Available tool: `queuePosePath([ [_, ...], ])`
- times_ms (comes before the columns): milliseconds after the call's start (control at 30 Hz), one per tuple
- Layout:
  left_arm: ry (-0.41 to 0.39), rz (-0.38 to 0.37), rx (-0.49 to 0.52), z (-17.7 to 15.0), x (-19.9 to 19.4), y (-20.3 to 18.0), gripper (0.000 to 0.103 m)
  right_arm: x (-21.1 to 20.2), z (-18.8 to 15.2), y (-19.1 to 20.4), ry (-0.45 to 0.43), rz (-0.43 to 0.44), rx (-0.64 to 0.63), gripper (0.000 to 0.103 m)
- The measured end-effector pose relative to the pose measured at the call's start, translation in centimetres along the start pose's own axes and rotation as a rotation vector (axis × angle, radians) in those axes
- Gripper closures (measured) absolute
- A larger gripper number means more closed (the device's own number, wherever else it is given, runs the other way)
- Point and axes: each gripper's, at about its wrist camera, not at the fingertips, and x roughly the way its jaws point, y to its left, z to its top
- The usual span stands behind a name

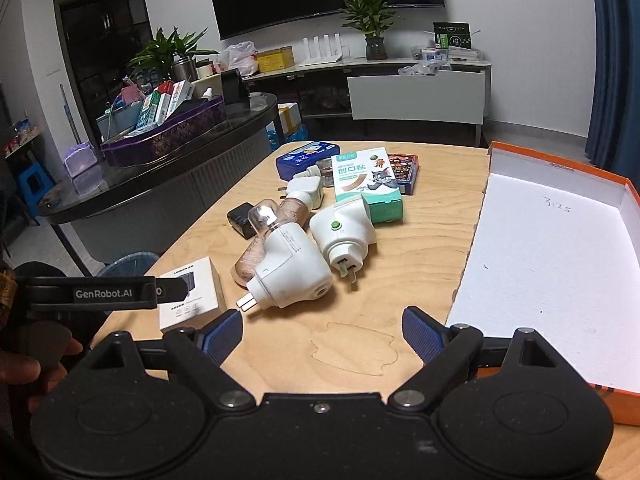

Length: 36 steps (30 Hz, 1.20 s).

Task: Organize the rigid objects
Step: 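Move left gripper to the white UGREEN box while right gripper approaches the white air freshener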

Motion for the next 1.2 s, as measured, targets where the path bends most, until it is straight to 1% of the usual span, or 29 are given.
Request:
queuePosePath([
  [100,0.007,-0.018,0.014,-0.2,0.4,-0.3,0.000,0.2,0.0,-0.1,0.006,0.001,0.005,0.001],
  [200,0.012,-0.011,0.002,0.1,1.1,-0.5,0.000,0.5,0.0,-0.2,0.011,0.007,0.014,0.001],
  [300,-0.005,0.004,-0.006,0.8,2.0,-0.9,0.000,0.8,-0.1,-0.3,0.015,0.010,0.014,0.001],
  [367,0.011,0.017,0.012,1.0,2.9,-1.2,0.000,1.0,-0.1,-0.2,0.016,0.008,0.008,0.001],
  [467,0.053,0.024,0.029,0.2,3.6,-1.0,0.000,0.9,-0.1,-0.2,0.013,0.001,-0.003,0.001],
  [500,0.061,0.032,0.031,-0.1,3.5,-0.7,0.000,0.9,-0.1,-0.3,0.012,-0.003,-0.004,0.001],
  [567,0.054,0.047,0.029,-0.3,3.0,0.0,0.000,1.0,-0.1,-0.4,0.013,-0.002,0.001,0.001],
  [667,0.049,0.026,-0.029,-0.2,2.1,1.3,0.000,1.2,-0.1,-0.6,0.015,0.006,0.015,0.001],
  [733,0.032,0.020,-0.041,0.0,1.4,1.4,0.000,1.3,-0.1,-0.6,0.015,0.005,0.014,0.001],
  [867,0.002,0.050,0.007,0.6,0.3,0.2,0.000,1.1,-0.1,-0.4,0.009,0.009,0.008,0.001],
  [1067,0.015,0.069,0.044,0.5,-0.3,-1.1,0.000,0.6,0.0,0.5,0.002,0.008,-0.018,0.001],
  [1200,0.016,0.061,0.053,0.3,-0.7,-1.3,0.000,0.3,0.0,1.0,-0.002,0.012,-0.026,0.001],
])
